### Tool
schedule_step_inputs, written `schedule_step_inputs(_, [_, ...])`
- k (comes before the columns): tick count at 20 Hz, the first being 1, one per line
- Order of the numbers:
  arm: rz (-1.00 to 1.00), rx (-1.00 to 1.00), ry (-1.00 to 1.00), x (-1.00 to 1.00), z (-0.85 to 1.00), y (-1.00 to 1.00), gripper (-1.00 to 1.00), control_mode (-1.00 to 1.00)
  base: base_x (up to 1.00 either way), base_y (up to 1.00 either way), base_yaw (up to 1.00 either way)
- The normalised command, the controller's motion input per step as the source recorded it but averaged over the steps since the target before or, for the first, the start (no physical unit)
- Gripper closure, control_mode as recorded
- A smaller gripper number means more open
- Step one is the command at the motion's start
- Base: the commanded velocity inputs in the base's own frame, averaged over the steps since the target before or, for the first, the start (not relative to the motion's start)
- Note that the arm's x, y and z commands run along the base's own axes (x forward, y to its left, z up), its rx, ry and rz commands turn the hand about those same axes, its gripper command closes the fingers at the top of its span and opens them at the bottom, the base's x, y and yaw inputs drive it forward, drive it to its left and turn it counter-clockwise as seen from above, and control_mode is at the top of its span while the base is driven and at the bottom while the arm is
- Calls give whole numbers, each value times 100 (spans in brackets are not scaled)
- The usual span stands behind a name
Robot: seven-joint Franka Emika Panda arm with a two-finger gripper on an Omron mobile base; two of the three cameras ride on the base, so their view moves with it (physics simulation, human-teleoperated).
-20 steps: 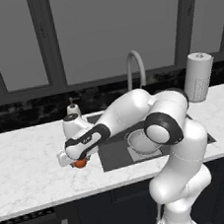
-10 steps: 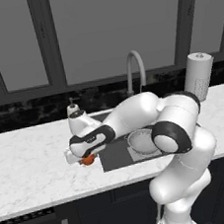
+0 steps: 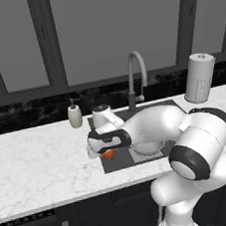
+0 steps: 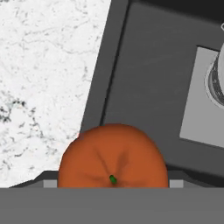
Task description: Put the colander in the sink, put the kiwi, orange in the colander, and turn on the sink faucet and pour water over the colander.
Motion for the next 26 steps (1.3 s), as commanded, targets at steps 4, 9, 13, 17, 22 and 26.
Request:
schedule_step_inputs(4, [0,0,0,0,8,-79,100,-100,0,0,0])
schedule_step_inputs(9, [-4,0,0,6,0,-73,100,-100,0,0,0])
schedule_step_inputs(13, [-4,0,0,21,0,-76,100,-100,0,0,0])
schedule_step_inputs(17, [-6,0,0,36,0,-73,100,-100,0,0,0])
schedule_step_inputs(22, [-7,0,0,46,0,-58,100,-100,0,0,0])
schedule_step_inputs(26, [-7,0,0,48,-9,-42,100,-100,0,0,0])
